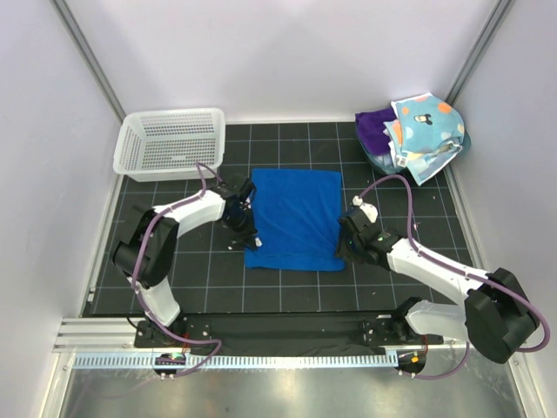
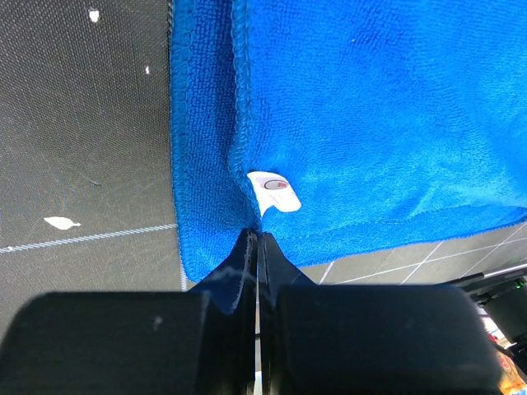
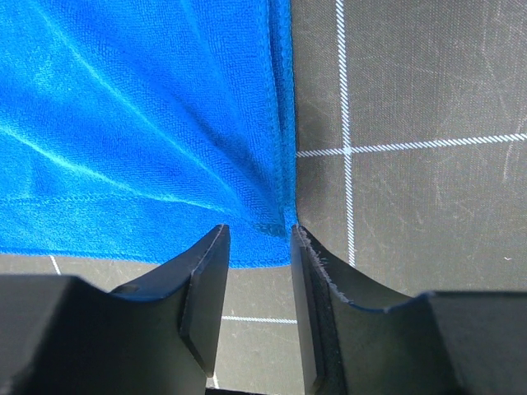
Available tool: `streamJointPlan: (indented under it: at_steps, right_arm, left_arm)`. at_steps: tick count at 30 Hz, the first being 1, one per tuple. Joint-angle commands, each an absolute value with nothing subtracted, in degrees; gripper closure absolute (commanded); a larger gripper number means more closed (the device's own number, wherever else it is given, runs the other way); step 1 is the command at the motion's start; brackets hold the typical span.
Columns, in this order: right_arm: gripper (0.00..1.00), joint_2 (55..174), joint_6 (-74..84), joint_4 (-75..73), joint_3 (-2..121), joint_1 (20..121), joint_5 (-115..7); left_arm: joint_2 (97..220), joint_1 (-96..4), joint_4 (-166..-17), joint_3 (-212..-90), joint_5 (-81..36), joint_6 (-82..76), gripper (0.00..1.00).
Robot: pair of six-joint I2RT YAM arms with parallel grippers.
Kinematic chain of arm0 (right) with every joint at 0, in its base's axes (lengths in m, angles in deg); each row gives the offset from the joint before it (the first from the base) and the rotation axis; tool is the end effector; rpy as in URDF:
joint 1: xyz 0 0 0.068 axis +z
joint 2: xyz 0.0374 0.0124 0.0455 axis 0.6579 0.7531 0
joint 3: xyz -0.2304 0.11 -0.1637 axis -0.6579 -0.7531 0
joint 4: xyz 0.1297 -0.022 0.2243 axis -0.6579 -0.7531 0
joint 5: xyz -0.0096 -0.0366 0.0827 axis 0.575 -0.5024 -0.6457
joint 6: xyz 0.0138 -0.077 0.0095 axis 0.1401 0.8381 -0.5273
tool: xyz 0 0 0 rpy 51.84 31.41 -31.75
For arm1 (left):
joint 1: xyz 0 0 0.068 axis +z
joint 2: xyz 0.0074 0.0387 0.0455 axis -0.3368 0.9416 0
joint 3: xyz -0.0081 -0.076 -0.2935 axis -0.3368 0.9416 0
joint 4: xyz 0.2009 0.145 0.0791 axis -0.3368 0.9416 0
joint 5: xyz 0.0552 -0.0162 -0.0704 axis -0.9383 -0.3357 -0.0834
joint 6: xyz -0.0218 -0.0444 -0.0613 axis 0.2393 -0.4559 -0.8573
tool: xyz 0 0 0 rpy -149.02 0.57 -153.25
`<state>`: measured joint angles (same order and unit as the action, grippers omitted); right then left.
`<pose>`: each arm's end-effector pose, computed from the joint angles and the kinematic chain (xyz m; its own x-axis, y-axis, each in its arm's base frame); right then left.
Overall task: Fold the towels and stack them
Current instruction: Fold the towel
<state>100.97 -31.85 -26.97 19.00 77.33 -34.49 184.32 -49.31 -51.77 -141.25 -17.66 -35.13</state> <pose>0.1823 0.1163 0.1860 -0.8421 0.2184 -0.4931 0.1190 0.9671 0.2250 0.2844 -0.1791 0.1629 -0.9766 -0.2141 -0.0195 -0.1969 0.9271 -0.3190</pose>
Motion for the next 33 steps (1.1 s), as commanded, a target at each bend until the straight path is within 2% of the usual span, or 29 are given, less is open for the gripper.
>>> streamJointPlan:
  at_steps: [1,6,19,33]
  right_arm:
    - [0.56,98.79,-31.79,-26.46,18.69,77.18,-33.32]
    - [0.53,97.47,-31.87,-26.81,18.16,77.09,-32.88]
    - [0.53,98.17,-32.93,-24.88,16.93,77.18,-34.28]
    - [0.54,101.33,-34.33,-21.72,16.14,77.09,-35.51]
  left_arm:
    - [183.13,-49.57,-51.87,-143.08,-18.43,-35.28,1.00]
    - [181.02,-49.65,-50.73,-142.91,-19.05,-35.46,1.00]
    - [175.04,-49.57,-48.53,-140.01,-21.33,-35.99,1.00]
    - [174.07,-48.78,-47.65,-138.51,-22.48,-35.02,1.00]
